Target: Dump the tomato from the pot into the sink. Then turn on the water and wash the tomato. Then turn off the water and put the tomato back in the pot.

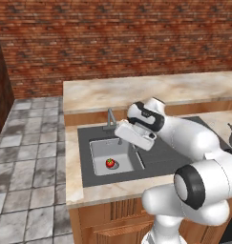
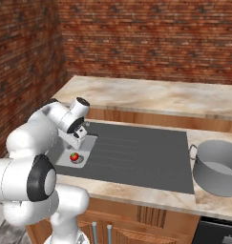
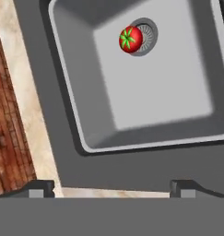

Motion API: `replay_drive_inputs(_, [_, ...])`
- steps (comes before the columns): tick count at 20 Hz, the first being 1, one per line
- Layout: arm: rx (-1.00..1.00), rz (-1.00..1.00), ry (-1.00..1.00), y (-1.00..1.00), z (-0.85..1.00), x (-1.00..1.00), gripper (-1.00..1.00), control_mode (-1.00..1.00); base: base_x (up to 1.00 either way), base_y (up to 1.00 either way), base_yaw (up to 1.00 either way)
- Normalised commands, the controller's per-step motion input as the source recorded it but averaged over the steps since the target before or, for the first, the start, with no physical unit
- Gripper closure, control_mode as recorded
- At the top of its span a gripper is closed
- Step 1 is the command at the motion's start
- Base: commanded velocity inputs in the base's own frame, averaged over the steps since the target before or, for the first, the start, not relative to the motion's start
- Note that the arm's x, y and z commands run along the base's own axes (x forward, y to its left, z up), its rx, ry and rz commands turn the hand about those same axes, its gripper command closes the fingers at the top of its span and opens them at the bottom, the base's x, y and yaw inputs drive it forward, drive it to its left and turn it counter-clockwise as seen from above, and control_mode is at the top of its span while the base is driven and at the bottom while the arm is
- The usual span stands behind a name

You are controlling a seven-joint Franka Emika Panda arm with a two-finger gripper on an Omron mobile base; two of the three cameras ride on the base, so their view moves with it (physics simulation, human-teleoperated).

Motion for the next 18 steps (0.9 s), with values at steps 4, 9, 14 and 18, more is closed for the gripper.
replay_drive_inputs(4, [-0.09, 0.09, -0.2, 0.23, 0.0, 0.0, -1.0, -1.0, 0.0, 0.0, 0.0])
replay_drive_inputs(9, [-0.15, 0.03, -0.15, 0.04, -0.15, 0.04, -1.0, -1.0, 0.0, 0.0, 0.0])
replay_drive_inputs(14, [-0.17, 0.0, -0.11, 0.0, -0.26, 0.17, -1.0, -1.0, 0.0, 0.0, 0.0])
replay_drive_inputs(18, [-0.13, 0.0, -0.07, 0.0, -0.25, 0.22, -1.0, -1.0, 0.0, 0.0, 0.0])
